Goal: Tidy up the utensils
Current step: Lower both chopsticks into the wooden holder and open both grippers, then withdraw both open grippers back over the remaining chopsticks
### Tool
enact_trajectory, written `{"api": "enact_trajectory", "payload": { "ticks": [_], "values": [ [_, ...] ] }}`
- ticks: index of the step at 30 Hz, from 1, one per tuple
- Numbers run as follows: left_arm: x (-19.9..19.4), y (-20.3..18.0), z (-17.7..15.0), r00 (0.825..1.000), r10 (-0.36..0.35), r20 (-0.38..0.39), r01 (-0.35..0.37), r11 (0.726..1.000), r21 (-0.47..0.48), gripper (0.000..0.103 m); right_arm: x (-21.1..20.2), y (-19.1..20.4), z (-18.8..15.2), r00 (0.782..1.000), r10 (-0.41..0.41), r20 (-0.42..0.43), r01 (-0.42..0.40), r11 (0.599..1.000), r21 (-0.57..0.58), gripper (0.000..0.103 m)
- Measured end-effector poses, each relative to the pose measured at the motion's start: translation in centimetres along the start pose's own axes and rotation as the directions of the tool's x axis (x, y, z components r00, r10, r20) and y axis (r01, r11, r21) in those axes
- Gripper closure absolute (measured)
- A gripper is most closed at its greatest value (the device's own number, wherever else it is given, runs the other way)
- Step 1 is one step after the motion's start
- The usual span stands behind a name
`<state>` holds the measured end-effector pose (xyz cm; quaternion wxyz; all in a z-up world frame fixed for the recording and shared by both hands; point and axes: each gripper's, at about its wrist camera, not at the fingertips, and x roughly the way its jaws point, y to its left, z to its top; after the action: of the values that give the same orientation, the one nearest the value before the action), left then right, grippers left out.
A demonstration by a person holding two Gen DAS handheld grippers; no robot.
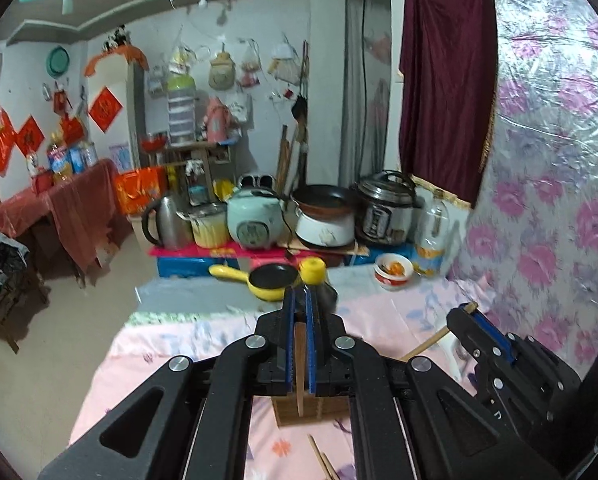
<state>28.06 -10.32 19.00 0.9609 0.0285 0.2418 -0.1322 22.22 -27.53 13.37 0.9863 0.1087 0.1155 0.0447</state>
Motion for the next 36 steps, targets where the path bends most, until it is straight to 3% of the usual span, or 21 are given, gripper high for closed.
{"api": "enact_trajectory", "payload": {
  "ticks": [6, 14, 19, 20, 23, 26, 30, 32, 34, 36],
  "values": [
    [3.8, 0.3, 0.9, 1.0, 0.019, 0.008, -0.019, 1.0, -0.02, 0.097, 3.2, -0.1, -1.0, 0.999, -0.005, 0.034, 0.005, 1.0, 0.011, 0.097],
    [7.7, -0.1, 0.6, 0.999, 0.036, 0.029, -0.035, 0.999, -0.023, 0.097, 7.1, -1.4, -2.3, 0.998, -0.019, -0.055, 0.02, 1.0, 0.011, 0.096],
    [10.8, 0.7, -3.1, 0.997, 0.022, -0.076, -0.026, 0.998, -0.053, 0.095, 9.1, -2.3, -3.2, 0.988, 0.009, -0.157, -0.004, 0.999, 0.037, 0.091],
    [11.3, 1.3, -4.2, 0.995, 0.008, -0.104, -0.015, 0.998, -0.069, 0.09, 9.1, -2.4, -3.3, 0.987, 0.014, -0.162, -0.007, 0.999, 0.045, 0.091],
    [11.2, 2.2, -5.9, 0.992, 0.025, -0.122, -0.035, 0.996, -0.082, 0.058, 8.7, -2.1, -3.1, 0.988, 0.012, -0.155, -0.006, 0.999, 0.042, 0.088],
    [10.2, 3.2, -7.4, 0.992, 0.058, -0.113, -0.067, 0.995, -0.078, 0.046, 7.4, -1.5, -2.9, 0.992, 0.006, -0.13, -0.003, 1.0, 0.025, 0.08],
    [8.6, 4.7, -9.3, 0.991, 0.084, -0.108, -0.094, 0.991, -0.092, 0.02, 5.3, -0.6, -2.9, 0.995, 0.0, -0.104, 0.002, 1.0, 0.018, 0.055],
    [7.8, 5.4, -10.6, 0.988, 0.102, -0.114, -0.113, 0.989, -0.099, 0.016, 4.1, -0.1, -3.0, 0.995, 0.006, -0.099, -0.005, 1.0, 0.013, 0.045],
    [7.2, 5.9, -11.6, 0.985, 0.11, -0.13, -0.123, 0.987, -0.102, 0.014, 3.0, 0.1, -3.2, 0.995, 0.012, -0.095, -0.011, 1.0, 0.013, 0.026],
    [6.7, 6.2, -12.8, 0.979, 0.132, -0.156, -0.148, 0.984, -0.096, 0.013, 1.5, 0.4, -3.7, 0.996, 0.011, -0.088, -0.009, 1.0, 0.019, 0.017]
  ]
}}
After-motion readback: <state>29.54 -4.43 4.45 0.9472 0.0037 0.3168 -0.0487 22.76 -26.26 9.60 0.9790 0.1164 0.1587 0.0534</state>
